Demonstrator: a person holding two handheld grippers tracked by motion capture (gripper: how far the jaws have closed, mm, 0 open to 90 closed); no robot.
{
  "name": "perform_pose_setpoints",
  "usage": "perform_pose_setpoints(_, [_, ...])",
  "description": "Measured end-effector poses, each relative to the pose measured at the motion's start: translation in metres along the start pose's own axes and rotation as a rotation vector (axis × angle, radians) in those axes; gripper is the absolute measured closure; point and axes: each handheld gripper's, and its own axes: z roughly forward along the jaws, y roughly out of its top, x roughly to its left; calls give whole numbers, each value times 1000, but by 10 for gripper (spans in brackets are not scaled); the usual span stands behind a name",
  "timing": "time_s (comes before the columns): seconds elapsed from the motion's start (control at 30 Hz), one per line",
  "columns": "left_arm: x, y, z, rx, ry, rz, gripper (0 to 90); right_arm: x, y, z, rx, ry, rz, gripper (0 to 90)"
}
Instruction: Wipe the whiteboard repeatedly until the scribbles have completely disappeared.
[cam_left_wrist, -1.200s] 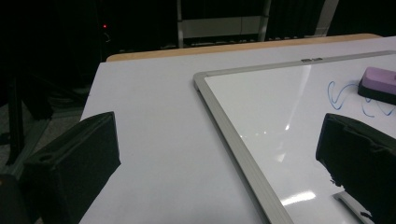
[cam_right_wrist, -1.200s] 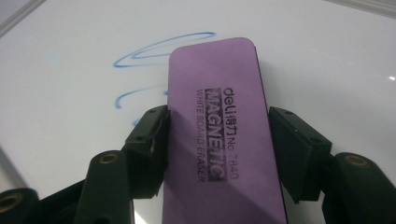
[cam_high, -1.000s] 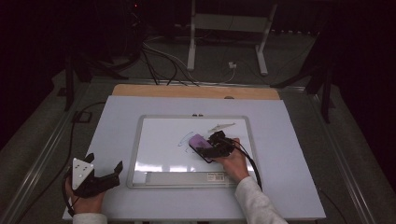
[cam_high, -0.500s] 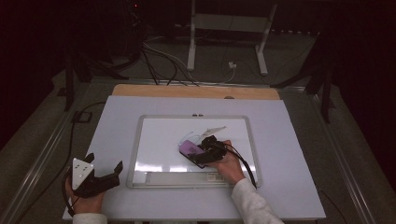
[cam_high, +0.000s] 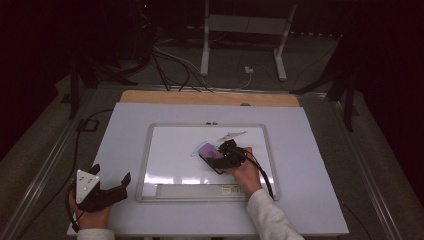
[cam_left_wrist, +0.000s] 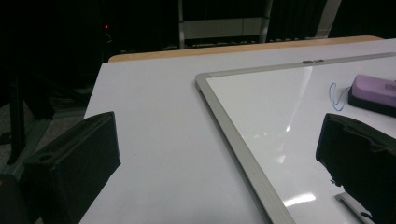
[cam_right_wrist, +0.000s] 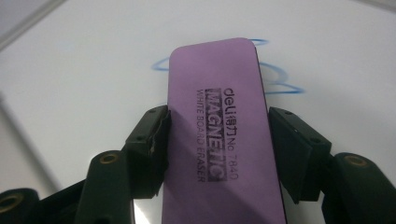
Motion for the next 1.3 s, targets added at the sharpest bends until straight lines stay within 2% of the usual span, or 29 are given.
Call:
perform_pose_setpoints(0.1, [0,0,0,1,-1,2,4,-6,-1,-1,-3,-15,42,410])
perform_pose_setpoints(0.2, [-1,0,1,3,-1,3,4,-2,-1,-1,-5,-27,19,410])
perform_pose_setpoints(0.47, [-1,0,0,3,-1,4,4,21,-1,5,14,94,-73,410])
perform_pose_setpoints(0.57, [0,0,0,1,-1,2,4,26,-1,6,22,105,-99,410])
perform_pose_setpoints(0.6, [0,0,0,1,-1,2,4,25,0,6,24,108,-90,410])
perform_pose_setpoints(0.67, [0,0,0,-1,-1,2,4,21,0,6,20,86,-68,410])
perform_pose_setpoints(0.83, [0,0,0,-1,-1,1,4,6,2,3,7,6,17,410])
perform_pose_setpoints(1.13, [0,0,0,-1,-1,0,4,-19,3,-5,-13,-144,125,411])
perform_pose_setpoints(1.23, [0,0,0,-1,-1,0,4,-28,3,-6,-20,-158,165,410])
perform_pose_setpoints(1.3, [0,0,0,-1,-1,-1,4,-31,3,-6,-17,-149,189,410])
